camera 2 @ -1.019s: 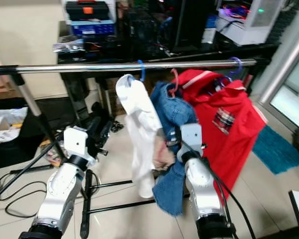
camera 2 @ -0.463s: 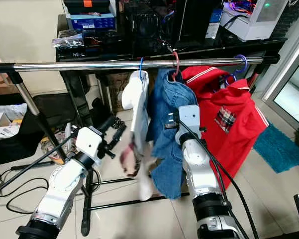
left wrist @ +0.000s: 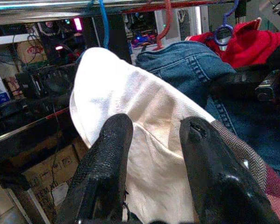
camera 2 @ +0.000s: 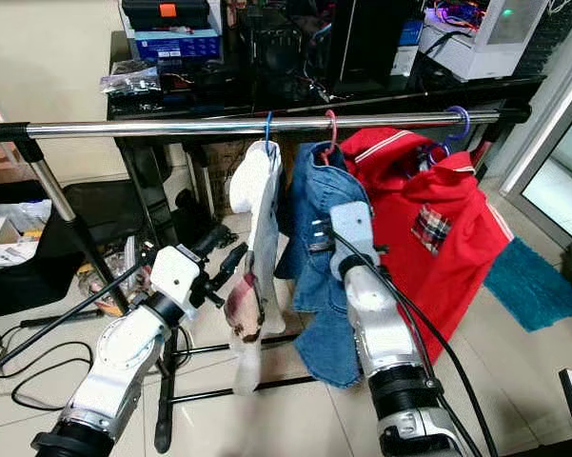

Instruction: Hang hanger

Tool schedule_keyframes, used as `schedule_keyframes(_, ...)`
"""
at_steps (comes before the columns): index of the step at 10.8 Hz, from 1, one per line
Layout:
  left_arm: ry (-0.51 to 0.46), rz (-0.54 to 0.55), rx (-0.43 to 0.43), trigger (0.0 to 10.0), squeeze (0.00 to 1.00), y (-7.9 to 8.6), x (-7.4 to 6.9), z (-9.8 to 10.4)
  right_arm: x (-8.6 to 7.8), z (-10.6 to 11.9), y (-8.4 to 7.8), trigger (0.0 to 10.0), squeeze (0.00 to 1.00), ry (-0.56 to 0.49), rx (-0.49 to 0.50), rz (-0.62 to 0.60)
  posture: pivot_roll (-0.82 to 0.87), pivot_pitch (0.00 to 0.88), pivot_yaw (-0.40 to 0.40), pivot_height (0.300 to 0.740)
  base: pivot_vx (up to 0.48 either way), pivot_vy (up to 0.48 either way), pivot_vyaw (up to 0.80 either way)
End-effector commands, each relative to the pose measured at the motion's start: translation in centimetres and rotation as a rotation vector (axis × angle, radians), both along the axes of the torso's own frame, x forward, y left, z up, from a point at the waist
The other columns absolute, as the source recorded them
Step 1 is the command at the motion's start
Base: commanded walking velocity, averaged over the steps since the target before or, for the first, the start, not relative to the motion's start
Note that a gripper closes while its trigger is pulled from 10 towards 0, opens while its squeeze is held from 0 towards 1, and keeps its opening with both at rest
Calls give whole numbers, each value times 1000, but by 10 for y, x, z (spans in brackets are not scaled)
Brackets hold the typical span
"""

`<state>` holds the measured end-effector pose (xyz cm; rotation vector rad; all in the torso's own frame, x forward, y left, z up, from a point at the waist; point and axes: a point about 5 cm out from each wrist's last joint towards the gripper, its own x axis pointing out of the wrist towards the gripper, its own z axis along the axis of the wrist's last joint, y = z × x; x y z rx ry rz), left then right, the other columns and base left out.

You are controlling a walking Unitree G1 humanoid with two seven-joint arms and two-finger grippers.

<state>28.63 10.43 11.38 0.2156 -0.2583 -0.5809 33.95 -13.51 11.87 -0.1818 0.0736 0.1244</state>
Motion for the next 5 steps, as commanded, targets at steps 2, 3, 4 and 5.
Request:
schedule_keyframes(2,2,-22,7,10000,0,-4,-1,1,0,1,1,10000,949,9,1,14,122,46,-6,740,0,0,0)
schedule_keyframes(3,2,-23,5,10000,0,-4,-2,1,-1,3,-1,10000,1000,8,29,15,122,46,-6,740,0,0,0)
schedule_keyframes(4,-13,-23,9,10000,0,-4,-3,2,-3,4,-3,10000,1000,-6,20,11,120,46,-7,740,0,0,0)
schedule_keyframes(5,-32,-20,4,10000,0,-3,-3,3,-6,7,-8,10000,0,-30,42,5,120,46,-7,740,0,0,0)
